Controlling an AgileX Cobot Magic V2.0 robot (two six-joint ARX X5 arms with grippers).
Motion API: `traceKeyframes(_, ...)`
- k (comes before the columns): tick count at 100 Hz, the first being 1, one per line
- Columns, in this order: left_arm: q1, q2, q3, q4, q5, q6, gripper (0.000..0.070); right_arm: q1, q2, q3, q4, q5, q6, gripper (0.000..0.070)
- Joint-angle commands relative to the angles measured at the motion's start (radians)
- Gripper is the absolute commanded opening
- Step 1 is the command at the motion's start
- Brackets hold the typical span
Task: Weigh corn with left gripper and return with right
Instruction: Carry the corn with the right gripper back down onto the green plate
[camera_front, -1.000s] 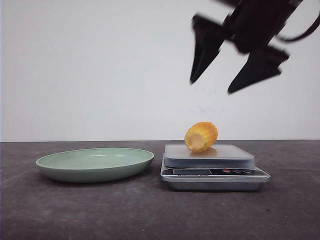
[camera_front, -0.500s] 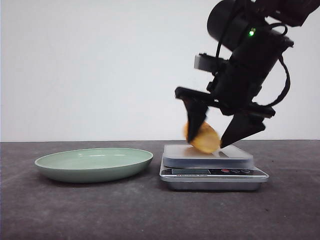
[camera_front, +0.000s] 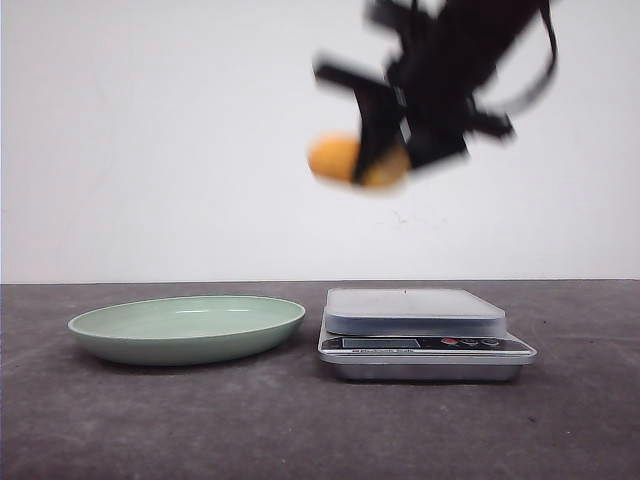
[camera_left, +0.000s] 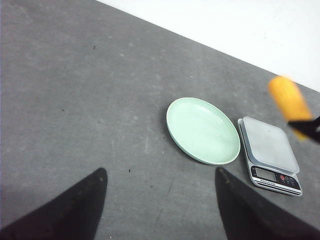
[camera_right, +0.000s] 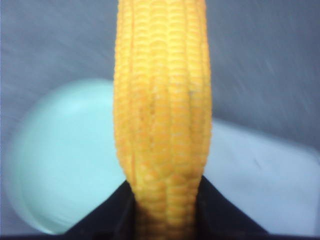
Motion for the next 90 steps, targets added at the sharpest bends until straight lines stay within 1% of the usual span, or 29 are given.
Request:
traceKeyframes(1,0.000,-0.002,0.013,-0.022,0.002,0.016,0.0405,0.043,0.011,0.072,-0.024,0.000,-0.021,0.0000)
traceKeyframes(11,0.000,-0.002,0.013,-0.015,0.002,0.016,0.0405,0.104,0.040,0.163,-0.052,0.003,-0.027,0.0000)
traceKeyframes(26,0.000,-0.002,0.013,0.006,-0.004,0.018,0.0404,0.199,0.148,0.270,-0.050,0.081,-0.013,0.0000)
traceKeyframes(33,0.000,-0.002,0.013,0.005,-0.004,0.018,0.0404,0.222,0.222,0.319,-0.048,0.080,0.003,0.0000)
traceKeyframes(46,0.000,-0.002,0.013,0.000,-0.004,0.021,0.0405,0.231,0.346,0.386,-0.068,0.064,0.029,0.0000)
traceKeyframes(57,0.000,-0.002,0.013,-0.003,-0.002,0.021,0.0405,0.229,0.444,0.427,-0.126,0.054,0.043,0.0000)
traceKeyframes(69,0.000,-0.002,0.013,-0.012,-0.002,0.021,0.0405,0.210,0.509,0.431,-0.169,0.053,0.045,0.0000)
traceKeyframes(83,0.000,-0.002,0.013,-0.019,-0.001,0.021,0.0405,0.196,0.565,0.431,-0.225,0.050,0.086,0.0000)
traceKeyframes(90,0.000,-0.002,0.013,-0.019,-0.001,0.021,0.0405,0.196,0.581,0.431,-0.237,0.040,0.085,0.0000)
